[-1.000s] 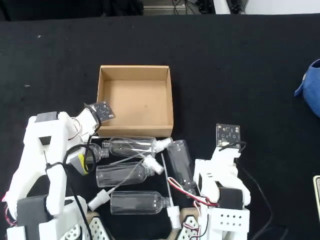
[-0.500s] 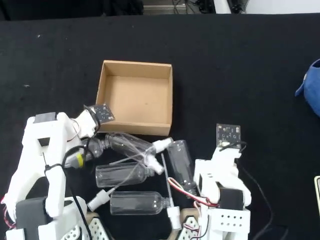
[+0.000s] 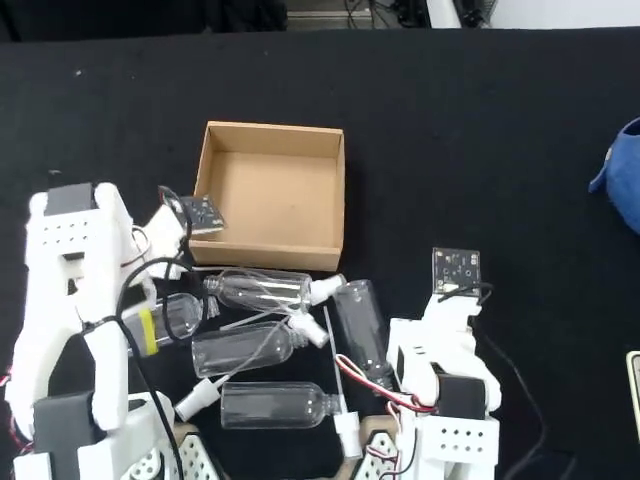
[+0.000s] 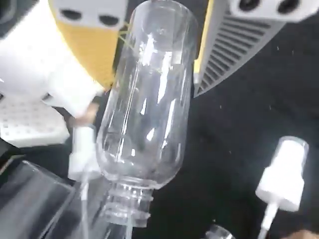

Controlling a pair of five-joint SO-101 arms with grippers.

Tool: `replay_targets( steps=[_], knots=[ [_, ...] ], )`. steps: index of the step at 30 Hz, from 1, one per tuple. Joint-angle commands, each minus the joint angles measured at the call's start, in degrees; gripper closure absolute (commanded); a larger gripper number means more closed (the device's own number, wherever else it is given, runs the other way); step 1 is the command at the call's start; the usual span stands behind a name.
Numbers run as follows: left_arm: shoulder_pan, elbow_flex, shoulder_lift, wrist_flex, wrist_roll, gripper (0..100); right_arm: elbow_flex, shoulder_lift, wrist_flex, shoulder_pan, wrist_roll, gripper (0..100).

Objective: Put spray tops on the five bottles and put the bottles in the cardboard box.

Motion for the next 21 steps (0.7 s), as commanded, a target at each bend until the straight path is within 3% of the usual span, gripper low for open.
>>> replay_targets(
  steps=[1,9,11,16,21],
  knots=[
    [-7.16,-6.2,-0.44,2.46,-0.18,94,-0.48,-5.58,0.35,0.35,-0.09,98.7],
    [-30.37,-11.91,-0.26,-0.88,1.85,94,-0.48,-5.58,0.35,0.35,-0.09,98.7],
    [-35.65,-11.65,0.44,-5.8,9.14,94,-0.48,-5.58,0.35,0.35,-0.09,98.7],
    [-46.73,-2.59,2.81,-27.34,30.15,94,-0.48,-5.58,0.35,0.35,-0.18,98.7],
    [-50.77,6.2,6.15,-35.78,35.08,93,-0.48,-5.58,0.35,0.35,-0.18,98.7]
  ],
)
